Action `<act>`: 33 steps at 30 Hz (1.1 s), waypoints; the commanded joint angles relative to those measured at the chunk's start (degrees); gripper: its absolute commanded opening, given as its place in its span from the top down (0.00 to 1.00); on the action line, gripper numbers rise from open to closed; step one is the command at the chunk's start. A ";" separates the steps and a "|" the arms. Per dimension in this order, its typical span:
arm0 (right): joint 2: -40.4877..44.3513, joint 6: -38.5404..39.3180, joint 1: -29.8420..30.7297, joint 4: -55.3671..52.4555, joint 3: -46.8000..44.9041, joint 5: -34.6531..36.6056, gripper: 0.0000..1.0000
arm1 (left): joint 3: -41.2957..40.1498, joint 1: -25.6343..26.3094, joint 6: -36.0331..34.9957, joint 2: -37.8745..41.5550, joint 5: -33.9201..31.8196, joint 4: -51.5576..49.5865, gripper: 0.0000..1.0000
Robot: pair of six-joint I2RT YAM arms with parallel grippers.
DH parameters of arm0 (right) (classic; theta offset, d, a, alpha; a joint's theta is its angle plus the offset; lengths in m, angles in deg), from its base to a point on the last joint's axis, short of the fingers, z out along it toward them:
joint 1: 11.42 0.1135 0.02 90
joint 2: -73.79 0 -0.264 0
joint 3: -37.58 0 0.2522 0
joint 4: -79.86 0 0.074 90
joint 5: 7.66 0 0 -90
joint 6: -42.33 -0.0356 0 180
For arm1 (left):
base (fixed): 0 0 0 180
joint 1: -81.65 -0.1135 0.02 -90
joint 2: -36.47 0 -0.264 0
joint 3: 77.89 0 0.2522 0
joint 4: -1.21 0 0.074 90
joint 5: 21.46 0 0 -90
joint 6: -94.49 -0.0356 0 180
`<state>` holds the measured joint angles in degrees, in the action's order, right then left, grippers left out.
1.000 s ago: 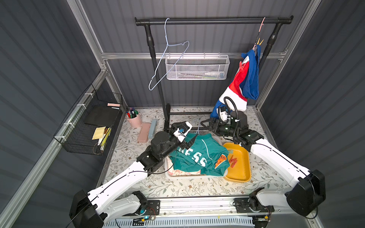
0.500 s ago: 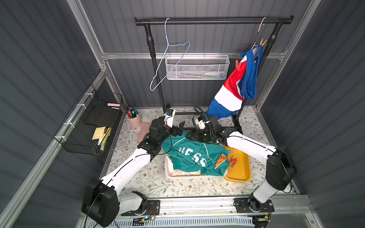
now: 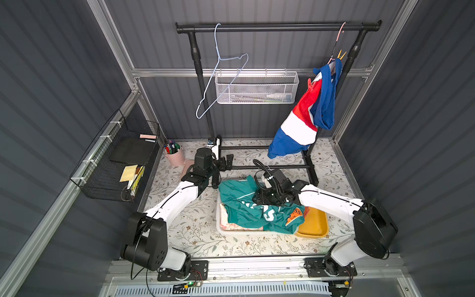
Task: Remove the clothespins securing jackets to the hanger
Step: Move the basket to the center of the board, then move the clothespin to the center of the board.
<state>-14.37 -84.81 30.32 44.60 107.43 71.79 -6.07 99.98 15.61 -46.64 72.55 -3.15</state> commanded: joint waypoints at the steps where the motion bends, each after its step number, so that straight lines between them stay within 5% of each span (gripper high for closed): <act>1: 0.83 -2.23 0.12 -12.18 -7.23 2.99 0.19 | 2.96 0.20 1.54 -1.83 1.83 0.61 0.01; 25: 7.86 -2.40 -7.08 -14.94 -12.95 2.10 0.17 | 13.35 0.27 1.96 -22.81 10.94 2.53 0.01; 33: 8.81 -0.61 -13.77 -13.66 -14.54 -0.86 0.16 | 16.84 0.27 1.66 -29.94 15.61 3.45 0.01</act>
<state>-3.70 -85.80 19.78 40.14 96.48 66.31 9.16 99.98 16.59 -75.25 84.66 -0.87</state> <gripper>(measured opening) 0.836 0.990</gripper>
